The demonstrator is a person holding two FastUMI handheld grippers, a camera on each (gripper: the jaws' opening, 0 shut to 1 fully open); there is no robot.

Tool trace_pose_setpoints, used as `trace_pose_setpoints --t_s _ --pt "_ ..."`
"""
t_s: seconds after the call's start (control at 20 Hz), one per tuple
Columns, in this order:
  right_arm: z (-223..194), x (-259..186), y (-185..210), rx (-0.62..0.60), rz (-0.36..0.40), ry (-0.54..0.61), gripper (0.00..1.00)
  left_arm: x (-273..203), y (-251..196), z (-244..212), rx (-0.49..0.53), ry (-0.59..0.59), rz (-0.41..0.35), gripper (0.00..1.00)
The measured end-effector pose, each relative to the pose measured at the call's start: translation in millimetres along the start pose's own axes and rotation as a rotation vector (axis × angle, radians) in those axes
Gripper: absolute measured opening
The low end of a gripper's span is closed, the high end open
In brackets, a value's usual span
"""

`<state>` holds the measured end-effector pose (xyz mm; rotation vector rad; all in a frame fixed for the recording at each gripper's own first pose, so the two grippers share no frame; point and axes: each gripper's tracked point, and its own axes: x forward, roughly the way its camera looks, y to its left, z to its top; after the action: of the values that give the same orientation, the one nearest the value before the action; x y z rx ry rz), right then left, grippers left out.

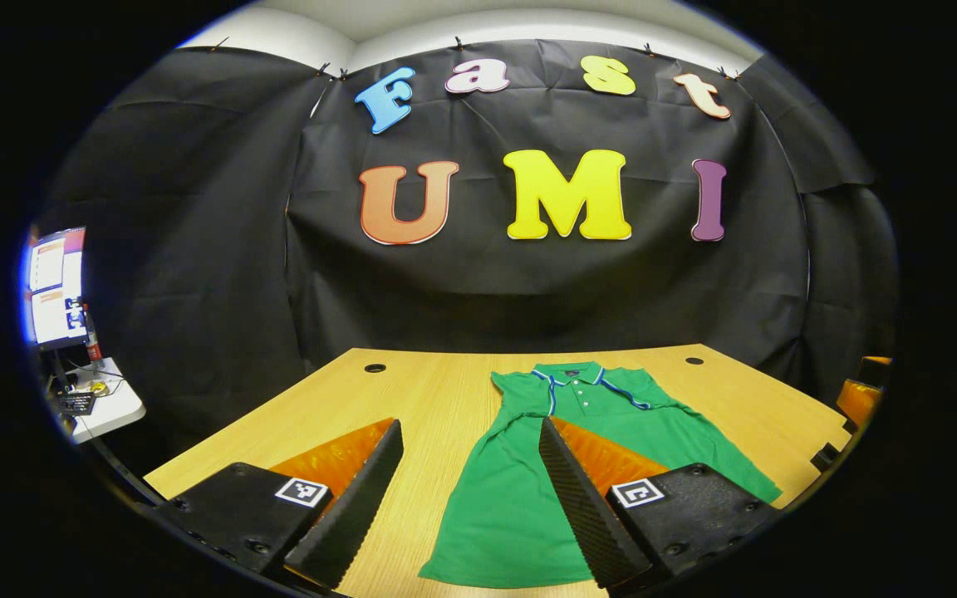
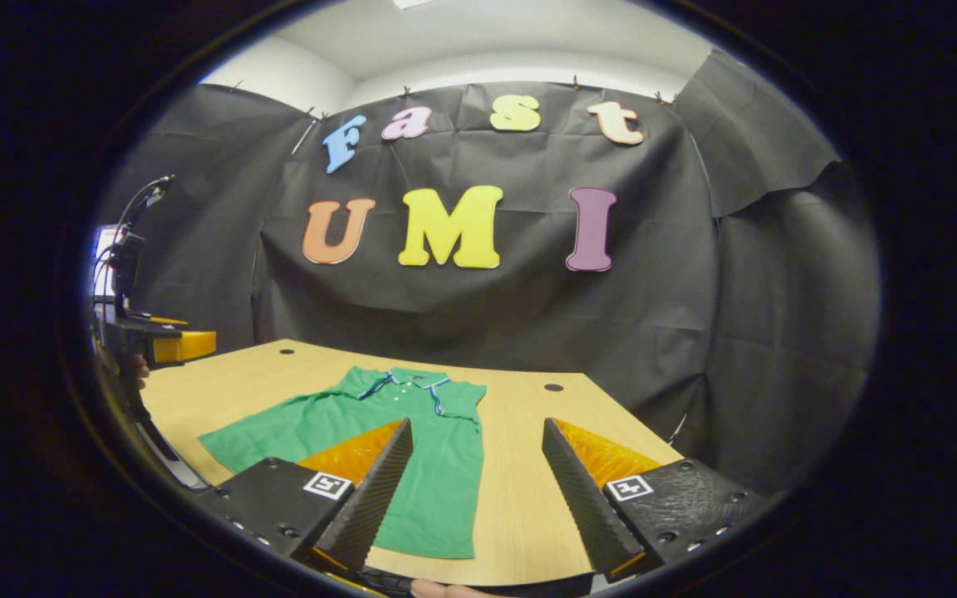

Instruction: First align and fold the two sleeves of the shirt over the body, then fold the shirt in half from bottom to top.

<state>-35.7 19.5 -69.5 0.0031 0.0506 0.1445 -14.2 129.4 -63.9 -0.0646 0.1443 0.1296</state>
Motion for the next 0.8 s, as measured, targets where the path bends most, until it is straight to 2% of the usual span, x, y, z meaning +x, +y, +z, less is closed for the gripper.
trace_pose_setpoints --t_s 0.25,0.35,0.5,0.65,0.8 --pt "-12 8 6 -0.002 0.003 0.031 0.96 10 5 -33 -0.013 0.059 -0.015 1.0" --pt "-24 12 2 -0.016 -0.019 0.044 0.95 14 8 -52 -0.001 0.098 -0.025 1.0" --pt "-60 17 -1 -0.001 -0.052 0.092 0.95 16 10 -82 0.007 0.16 -0.037 1.0" --pt "-107 19 8 0.035 -0.03 0.195 0.95 17 8 -113 0.012 0.221 -0.055 1.0" --pt "-134 16 16 0.052 0.001 0.253 0.95 16 18 -137 0.029 0.271 -0.049 1.0"
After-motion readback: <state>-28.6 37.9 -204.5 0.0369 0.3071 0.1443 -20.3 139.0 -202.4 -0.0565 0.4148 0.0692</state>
